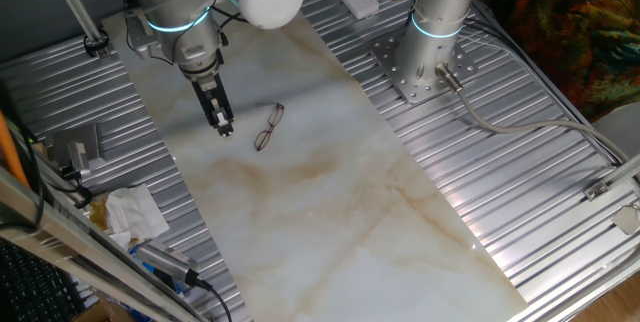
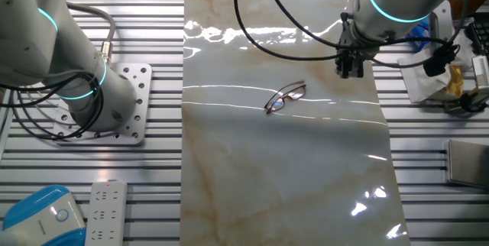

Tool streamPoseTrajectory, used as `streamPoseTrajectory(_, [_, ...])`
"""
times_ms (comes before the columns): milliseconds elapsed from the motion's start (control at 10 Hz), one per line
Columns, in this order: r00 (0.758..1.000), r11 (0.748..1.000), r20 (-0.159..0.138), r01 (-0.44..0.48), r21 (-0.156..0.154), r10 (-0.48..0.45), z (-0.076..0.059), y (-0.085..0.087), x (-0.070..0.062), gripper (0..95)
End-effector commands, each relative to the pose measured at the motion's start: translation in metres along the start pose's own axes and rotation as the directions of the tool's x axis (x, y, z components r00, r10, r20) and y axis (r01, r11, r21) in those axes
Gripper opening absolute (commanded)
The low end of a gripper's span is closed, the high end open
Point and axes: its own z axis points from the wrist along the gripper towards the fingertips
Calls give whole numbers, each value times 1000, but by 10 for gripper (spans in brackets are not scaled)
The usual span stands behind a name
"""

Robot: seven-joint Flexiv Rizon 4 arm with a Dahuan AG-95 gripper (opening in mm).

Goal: Unfold the leg of the glasses (with one hand)

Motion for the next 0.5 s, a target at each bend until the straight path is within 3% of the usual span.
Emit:
streamPoseTrajectory(100, [1000,1000,0,2,-1,-2,0,0,0,190])
streamPoseTrajectory(500, [1000,1000,-7,28,3,-28,4,-3,2,190])
